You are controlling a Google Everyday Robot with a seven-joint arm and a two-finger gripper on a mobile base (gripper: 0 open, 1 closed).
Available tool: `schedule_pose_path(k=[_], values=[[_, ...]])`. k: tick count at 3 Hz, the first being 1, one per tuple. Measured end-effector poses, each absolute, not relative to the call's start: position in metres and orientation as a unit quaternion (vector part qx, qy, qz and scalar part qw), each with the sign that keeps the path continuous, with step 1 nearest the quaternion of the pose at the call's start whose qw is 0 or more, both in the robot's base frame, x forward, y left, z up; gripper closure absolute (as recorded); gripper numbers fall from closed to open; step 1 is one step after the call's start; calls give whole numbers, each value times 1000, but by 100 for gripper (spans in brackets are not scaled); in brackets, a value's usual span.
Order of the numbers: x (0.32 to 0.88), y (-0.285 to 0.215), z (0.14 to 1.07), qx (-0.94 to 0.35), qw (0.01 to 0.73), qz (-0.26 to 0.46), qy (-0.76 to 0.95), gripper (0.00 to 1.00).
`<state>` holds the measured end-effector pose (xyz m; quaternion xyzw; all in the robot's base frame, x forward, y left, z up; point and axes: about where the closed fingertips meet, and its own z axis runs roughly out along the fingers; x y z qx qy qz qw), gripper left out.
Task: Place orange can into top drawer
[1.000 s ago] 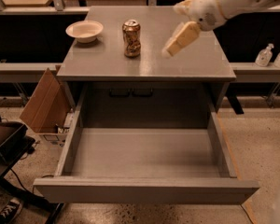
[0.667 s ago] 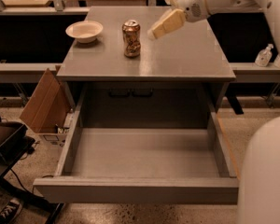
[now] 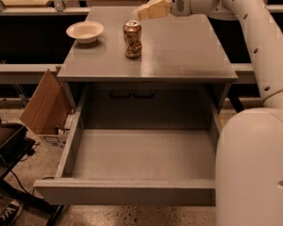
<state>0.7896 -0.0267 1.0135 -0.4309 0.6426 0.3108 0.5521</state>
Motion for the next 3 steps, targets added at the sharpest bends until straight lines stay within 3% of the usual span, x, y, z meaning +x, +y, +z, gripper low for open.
schedule_pose_path(k=[3], values=[[792,-29,986,-420,558,285,656,0]])
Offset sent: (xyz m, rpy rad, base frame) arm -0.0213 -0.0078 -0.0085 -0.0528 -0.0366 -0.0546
